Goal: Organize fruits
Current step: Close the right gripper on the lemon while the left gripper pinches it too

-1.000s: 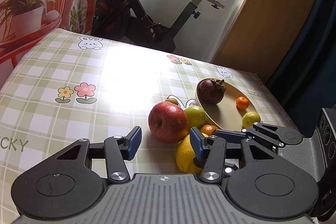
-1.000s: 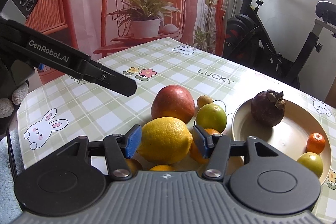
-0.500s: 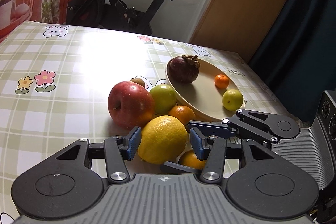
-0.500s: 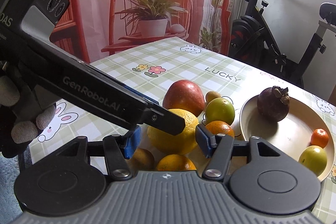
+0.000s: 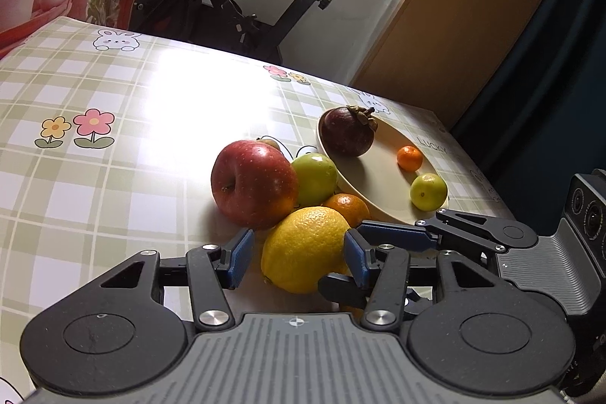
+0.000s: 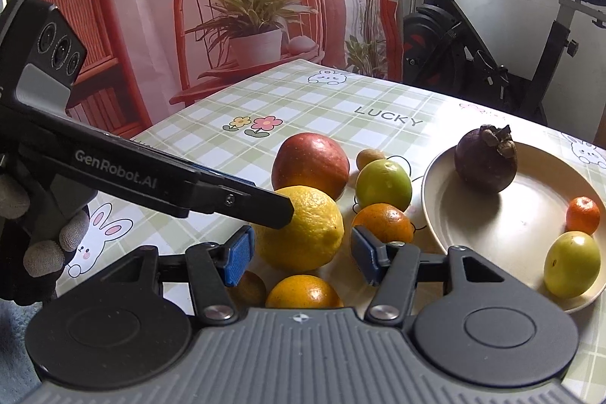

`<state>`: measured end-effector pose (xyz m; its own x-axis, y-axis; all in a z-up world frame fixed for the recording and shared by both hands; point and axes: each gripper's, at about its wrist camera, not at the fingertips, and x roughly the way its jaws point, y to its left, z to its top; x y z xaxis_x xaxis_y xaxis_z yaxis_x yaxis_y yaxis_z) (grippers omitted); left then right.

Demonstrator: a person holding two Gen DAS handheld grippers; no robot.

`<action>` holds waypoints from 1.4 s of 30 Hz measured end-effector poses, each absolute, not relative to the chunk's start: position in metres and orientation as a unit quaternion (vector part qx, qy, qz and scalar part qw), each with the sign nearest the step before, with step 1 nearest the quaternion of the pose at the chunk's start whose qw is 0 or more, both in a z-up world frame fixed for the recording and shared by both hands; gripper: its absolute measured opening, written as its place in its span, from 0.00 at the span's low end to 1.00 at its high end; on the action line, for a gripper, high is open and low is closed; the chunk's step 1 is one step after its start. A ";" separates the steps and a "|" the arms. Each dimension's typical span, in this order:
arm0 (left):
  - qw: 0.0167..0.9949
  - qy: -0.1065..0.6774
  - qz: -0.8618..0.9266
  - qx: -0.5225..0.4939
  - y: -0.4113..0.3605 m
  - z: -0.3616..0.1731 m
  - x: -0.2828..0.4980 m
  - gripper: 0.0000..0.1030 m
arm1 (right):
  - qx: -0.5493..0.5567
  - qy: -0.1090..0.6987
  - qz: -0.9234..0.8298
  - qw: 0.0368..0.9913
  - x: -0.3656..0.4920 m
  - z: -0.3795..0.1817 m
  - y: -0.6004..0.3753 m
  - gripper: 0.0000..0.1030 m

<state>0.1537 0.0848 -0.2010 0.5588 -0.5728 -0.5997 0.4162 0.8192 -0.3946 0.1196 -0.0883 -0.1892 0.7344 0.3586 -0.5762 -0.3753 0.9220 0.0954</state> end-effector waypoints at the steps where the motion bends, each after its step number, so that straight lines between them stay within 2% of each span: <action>1: 0.876 0.375 -0.284 -0.105 0.085 -0.201 0.154 0.54 | -0.013 0.308 0.197 0.931 0.121 -0.190 -0.088 0.58; 11: 0.862 0.384 -0.307 -0.123 0.084 -0.210 0.162 0.54 | -0.037 0.311 0.202 0.928 0.124 -0.192 -0.077 0.56; 15: 0.861 0.385 -0.310 -0.119 0.080 -0.216 0.162 0.59 | -0.039 0.312 0.203 0.928 0.125 -0.192 -0.077 0.56; 25: 0.866 0.381 -0.306 -0.108 0.075 -0.218 0.160 0.59 | -0.084 0.298 0.192 0.931 0.119 -0.192 -0.065 0.57; 42: 0.900 0.311 -0.297 -0.076 0.035 -0.121 0.154 0.59 | -0.035 0.184 0.174 0.967 0.102 -0.114 -0.108 0.57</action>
